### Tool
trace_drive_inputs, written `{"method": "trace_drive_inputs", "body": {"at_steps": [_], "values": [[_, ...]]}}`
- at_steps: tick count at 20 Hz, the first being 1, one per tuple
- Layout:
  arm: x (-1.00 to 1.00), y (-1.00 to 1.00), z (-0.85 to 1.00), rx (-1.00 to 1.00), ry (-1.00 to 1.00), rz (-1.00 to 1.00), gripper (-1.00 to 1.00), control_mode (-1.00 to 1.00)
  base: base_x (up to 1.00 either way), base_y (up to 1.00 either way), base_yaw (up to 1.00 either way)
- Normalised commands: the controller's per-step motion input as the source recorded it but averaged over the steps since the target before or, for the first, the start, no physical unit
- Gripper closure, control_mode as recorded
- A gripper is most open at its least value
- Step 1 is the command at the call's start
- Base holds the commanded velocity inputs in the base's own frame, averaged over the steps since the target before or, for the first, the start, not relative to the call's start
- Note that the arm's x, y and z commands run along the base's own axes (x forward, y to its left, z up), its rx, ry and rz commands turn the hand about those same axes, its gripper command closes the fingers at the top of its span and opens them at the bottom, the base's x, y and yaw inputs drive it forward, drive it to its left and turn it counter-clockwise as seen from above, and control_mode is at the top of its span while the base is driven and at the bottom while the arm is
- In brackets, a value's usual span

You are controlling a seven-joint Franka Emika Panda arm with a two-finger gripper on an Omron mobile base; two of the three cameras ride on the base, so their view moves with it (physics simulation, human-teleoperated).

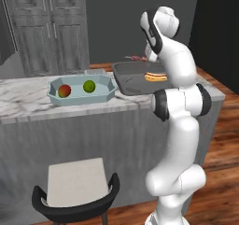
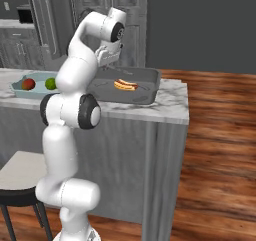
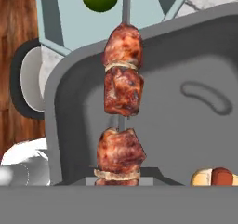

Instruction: Place the cold items (mango and lime) from the fridge in one tupperware on the dining counter. Place the warm items (hot dog and kebab skewer) in the stove area in another tupperware.

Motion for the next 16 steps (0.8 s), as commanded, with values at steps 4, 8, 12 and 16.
{"method": "trace_drive_inputs", "body": {"at_steps": [4,8,12,16], "values": [[0.64,0.02,-0.12,-0.15,0.0,0.0,1.0,-1.0,0.0,0.0,0.0],[0.35,-0.03,-0.36,-0.13,0.0,0.0,1.0,-1.0,0.0,0.0,0.0],[0.23,-0.11,-0.49,-0.14,0.0,0.0,1.0,-1.0,0.0,0.0,0.0],[0.07,0.0,-0.41,-0.11,0.01,0.0,1.0,-1.0,0.0,0.0,0.0]]}}
